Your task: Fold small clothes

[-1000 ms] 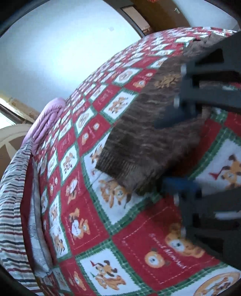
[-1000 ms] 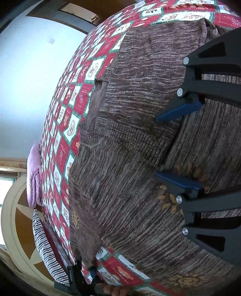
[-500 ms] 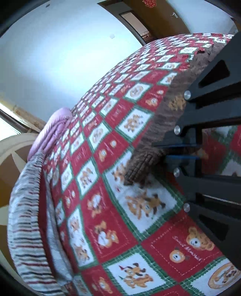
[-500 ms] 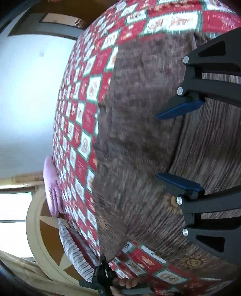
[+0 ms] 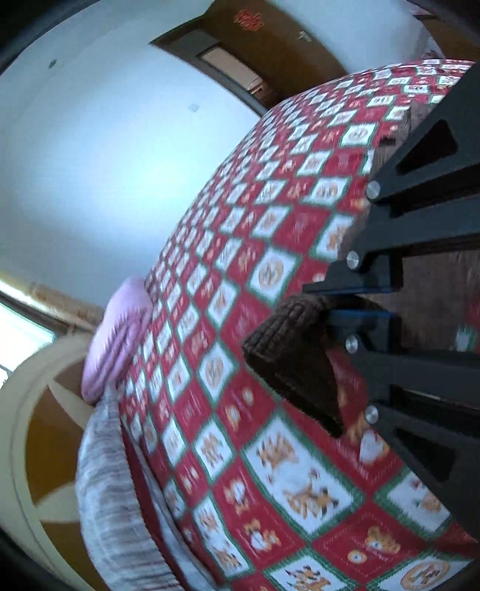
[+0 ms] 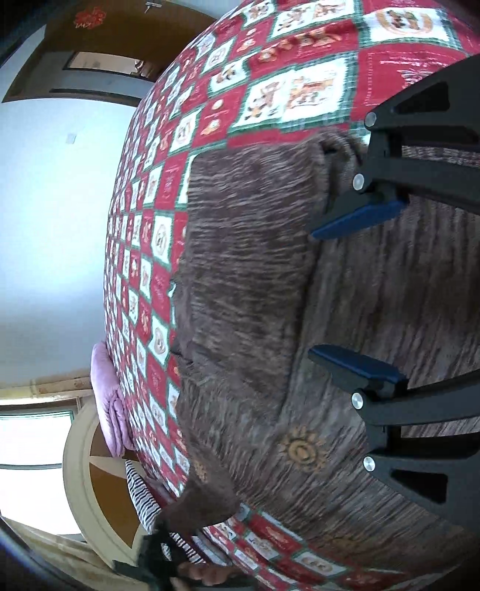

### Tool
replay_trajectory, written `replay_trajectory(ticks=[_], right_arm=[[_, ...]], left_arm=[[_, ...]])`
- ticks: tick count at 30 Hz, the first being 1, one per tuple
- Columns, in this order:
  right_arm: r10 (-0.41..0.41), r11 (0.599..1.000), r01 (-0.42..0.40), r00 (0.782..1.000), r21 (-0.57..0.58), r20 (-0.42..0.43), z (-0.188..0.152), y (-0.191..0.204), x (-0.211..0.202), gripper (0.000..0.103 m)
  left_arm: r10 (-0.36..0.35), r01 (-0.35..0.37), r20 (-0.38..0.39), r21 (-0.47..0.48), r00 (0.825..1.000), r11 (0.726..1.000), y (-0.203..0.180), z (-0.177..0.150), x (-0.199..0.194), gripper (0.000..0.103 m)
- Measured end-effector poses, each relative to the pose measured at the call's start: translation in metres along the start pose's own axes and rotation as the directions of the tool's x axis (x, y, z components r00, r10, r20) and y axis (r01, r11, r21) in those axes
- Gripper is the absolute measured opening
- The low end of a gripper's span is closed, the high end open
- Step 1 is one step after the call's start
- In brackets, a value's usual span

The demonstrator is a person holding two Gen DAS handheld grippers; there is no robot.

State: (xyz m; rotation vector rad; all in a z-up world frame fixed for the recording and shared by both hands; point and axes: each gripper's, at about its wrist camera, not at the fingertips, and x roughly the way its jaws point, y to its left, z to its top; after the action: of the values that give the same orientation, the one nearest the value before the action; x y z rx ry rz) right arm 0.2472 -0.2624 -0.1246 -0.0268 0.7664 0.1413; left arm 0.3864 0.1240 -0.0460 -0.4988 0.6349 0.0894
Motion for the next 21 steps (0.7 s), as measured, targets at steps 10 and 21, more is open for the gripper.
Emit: replay_trajectory(ticks=[10,21], right_arm=[[0.016,0.994,-0.015,1.000,0.108,-0.002,-0.005,-0.019,0.004,0.061],[0.018,0.991,-0.016,1.000,0.130,-0.012,-0.008,-0.021,0.007,0.061]], left_arm=[[-0.126,0.127,-0.021,0.174,0.992,0.976,-0.126,-0.052,-0.004,0.006],[-0.091,0.167,-0.171,0.511,0.981,0.843,-0.224,-0.181,0.012,0.021]])
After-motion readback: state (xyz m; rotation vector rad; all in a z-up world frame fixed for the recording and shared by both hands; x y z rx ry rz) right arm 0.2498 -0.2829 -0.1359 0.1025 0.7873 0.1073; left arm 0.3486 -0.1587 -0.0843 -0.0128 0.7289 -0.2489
